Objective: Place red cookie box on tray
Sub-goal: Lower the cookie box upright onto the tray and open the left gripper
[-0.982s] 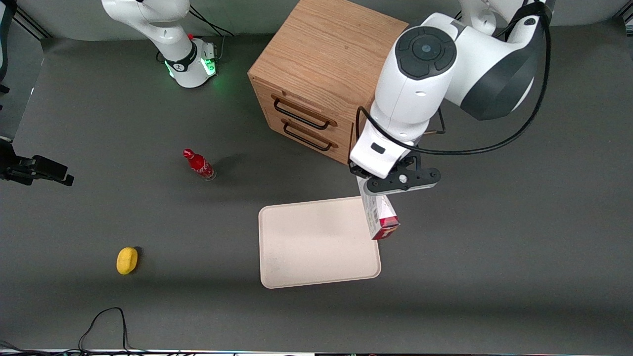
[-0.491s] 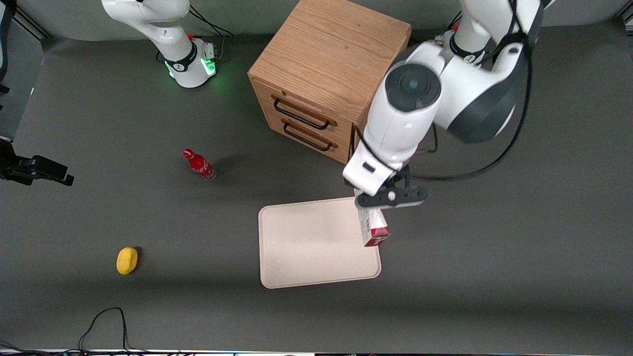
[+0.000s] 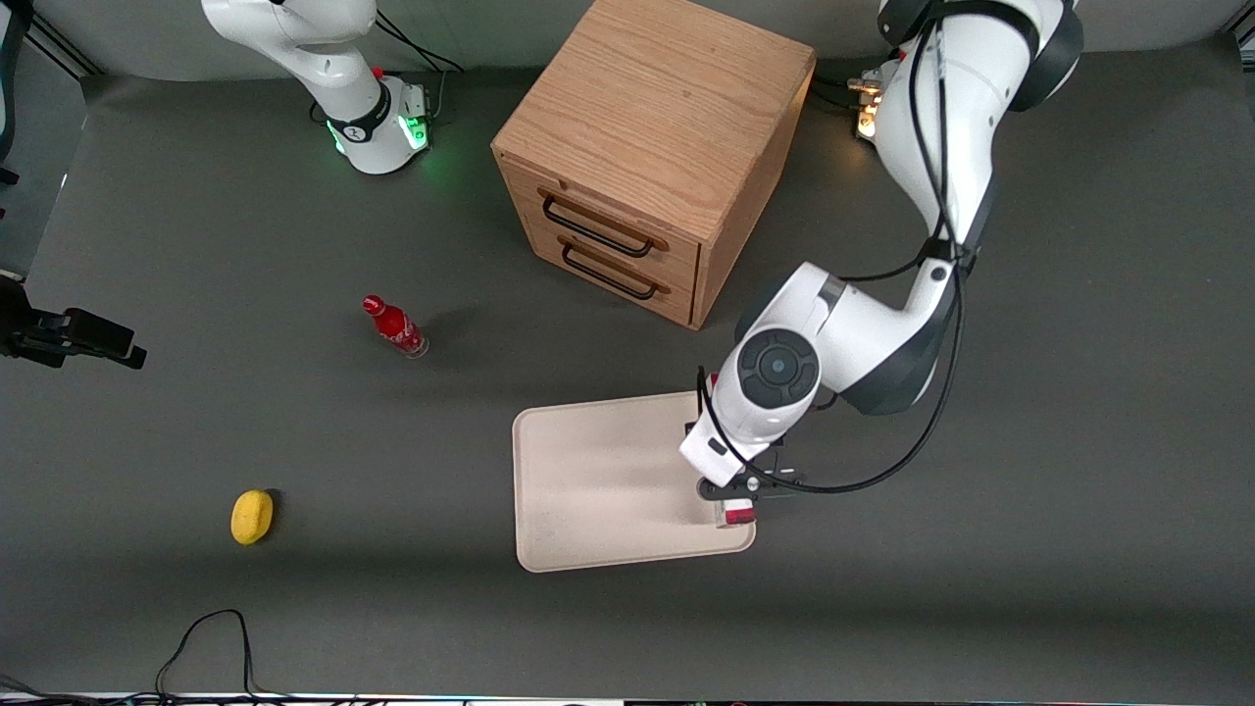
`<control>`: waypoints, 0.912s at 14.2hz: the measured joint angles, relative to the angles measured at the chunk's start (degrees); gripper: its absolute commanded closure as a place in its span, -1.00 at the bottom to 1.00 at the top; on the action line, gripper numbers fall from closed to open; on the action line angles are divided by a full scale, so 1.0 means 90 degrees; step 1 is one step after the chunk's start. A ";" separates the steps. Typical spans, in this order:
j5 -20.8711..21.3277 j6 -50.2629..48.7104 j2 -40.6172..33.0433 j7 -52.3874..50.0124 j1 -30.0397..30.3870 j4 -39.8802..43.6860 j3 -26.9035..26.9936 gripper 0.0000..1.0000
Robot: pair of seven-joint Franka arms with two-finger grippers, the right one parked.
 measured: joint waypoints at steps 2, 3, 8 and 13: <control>0.0055 0.0390 0.0253 0.0002 -0.0004 -0.0051 0.0024 1.00; 0.0066 0.0561 0.0336 0.0002 -0.0008 -0.0096 0.0062 1.00; 0.0095 0.0715 0.0459 0.0004 -0.0038 -0.0116 0.0118 0.00; 0.0282 0.0546 0.0396 0.0006 -0.0083 -0.0088 0.0120 -1.00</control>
